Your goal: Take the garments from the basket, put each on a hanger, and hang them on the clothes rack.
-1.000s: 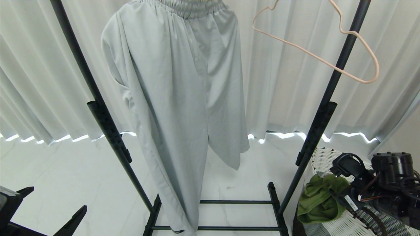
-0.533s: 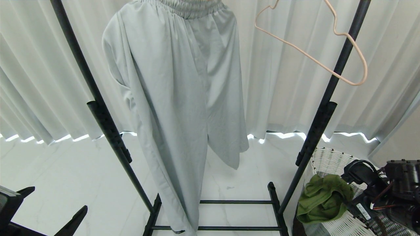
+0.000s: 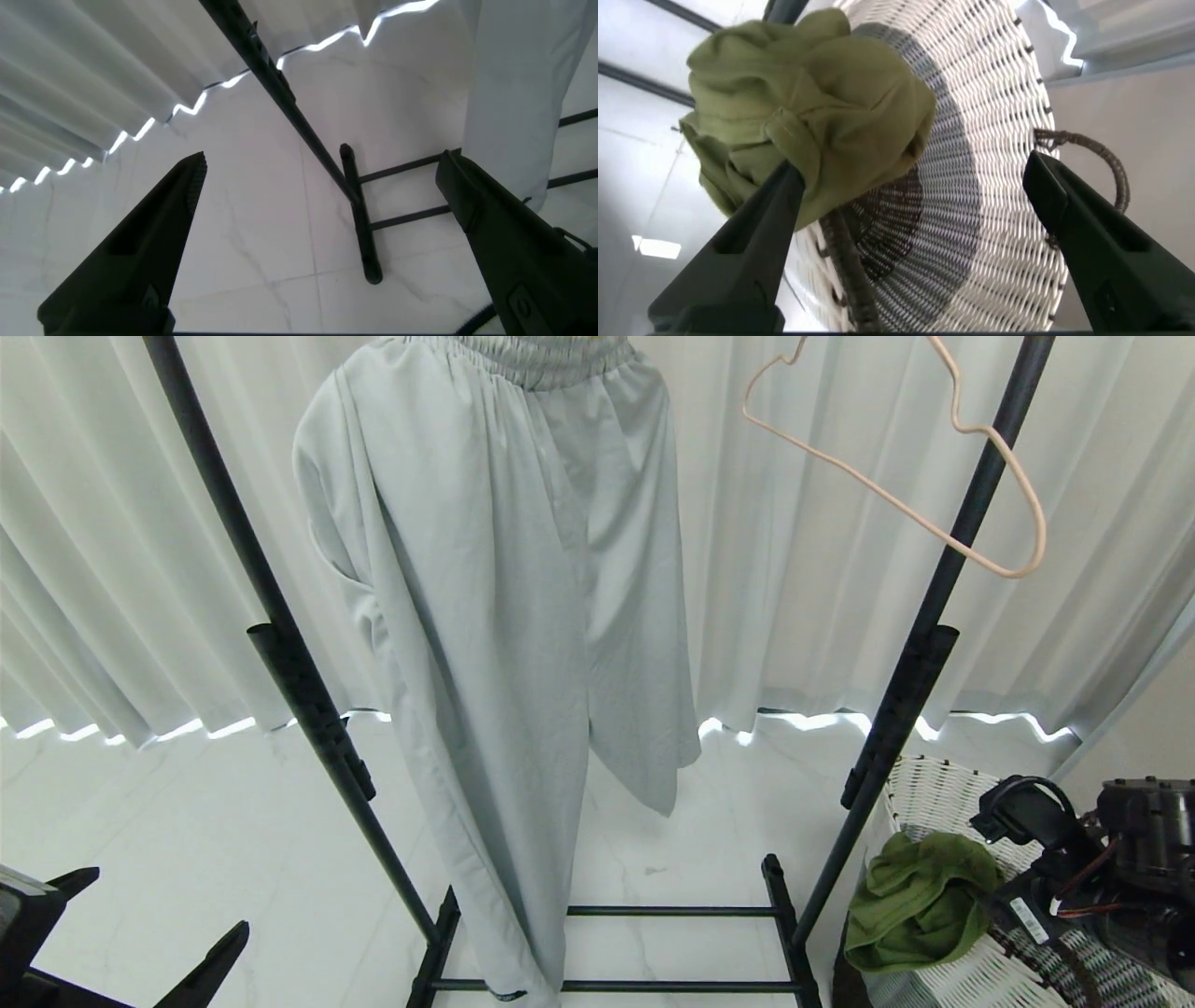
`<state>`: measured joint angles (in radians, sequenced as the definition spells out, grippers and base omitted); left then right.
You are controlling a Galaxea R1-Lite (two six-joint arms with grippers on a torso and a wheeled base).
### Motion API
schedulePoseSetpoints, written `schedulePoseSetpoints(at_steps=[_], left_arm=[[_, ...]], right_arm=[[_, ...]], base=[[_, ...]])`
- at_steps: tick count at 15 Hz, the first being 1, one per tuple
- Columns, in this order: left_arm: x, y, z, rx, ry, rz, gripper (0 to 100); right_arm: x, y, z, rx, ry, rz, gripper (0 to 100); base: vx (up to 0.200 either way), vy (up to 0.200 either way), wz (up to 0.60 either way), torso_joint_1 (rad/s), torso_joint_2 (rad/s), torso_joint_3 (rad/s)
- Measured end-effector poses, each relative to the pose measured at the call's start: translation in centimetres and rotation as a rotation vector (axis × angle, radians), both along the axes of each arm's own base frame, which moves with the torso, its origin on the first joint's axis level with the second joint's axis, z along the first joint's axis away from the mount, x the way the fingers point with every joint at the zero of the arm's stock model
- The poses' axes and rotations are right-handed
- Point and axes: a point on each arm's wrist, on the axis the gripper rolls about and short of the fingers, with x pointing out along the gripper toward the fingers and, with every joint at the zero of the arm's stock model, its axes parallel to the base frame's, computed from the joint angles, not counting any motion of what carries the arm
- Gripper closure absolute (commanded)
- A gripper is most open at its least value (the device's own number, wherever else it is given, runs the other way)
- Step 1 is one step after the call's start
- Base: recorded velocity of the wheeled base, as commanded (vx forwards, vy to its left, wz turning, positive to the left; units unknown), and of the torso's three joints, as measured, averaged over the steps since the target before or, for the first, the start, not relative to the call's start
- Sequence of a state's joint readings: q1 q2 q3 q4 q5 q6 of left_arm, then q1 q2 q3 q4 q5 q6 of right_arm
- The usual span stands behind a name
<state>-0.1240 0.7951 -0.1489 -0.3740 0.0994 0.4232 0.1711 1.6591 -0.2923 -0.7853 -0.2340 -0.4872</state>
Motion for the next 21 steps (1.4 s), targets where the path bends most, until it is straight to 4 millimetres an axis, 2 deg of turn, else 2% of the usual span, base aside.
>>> schedulePoseSetpoints(at_steps=[4,5,9,12,16,21], left_arm=[[0.0,0.0,0.0,-0.001,0.0,0.0,0],[0.0,0.0,0.0,-0.001,0.0,0.001,0],[0.0,0.0,0.0,-0.001,-0.001,0.001,0],[-0.1,0.0,-0.1,-0.001,0.001,0.0,0],[-0.1,0.0,-0.1,-0.001,0.0,0.0,0],[-0.1,0.0,0.1,-0.001,-0.006,0.0,0]], right_arm=[[0.8,0.3,0.2,0.011,-0.071,0.006,0],[0.9,0.3,0.1,0.01,-0.077,0.006,100],[1.1,0.4,-0.1,0.006,-0.076,0.008,100],[1.2,0.4,0.7,0.011,-0.113,0.011,100],[1.2,0.4,3.7,0.02,-0.178,0.009,100],[1.0,1.1,9.5,0.039,-0.245,0.039,100]], base=[[0.0,0.0,0.0,0.0,0.0,0.0],[0.0,0.0,0.0,0.0,0.0,0.0],[0.0,0.0,0.0,0.0,0.0,0.0],[0.0,0.0,0.0,0.0,0.0,0.0],[0.0,0.0,0.0,0.0,0.0,0.0],[0.0,0.0,0.0,0.0,0.0,0.0]])
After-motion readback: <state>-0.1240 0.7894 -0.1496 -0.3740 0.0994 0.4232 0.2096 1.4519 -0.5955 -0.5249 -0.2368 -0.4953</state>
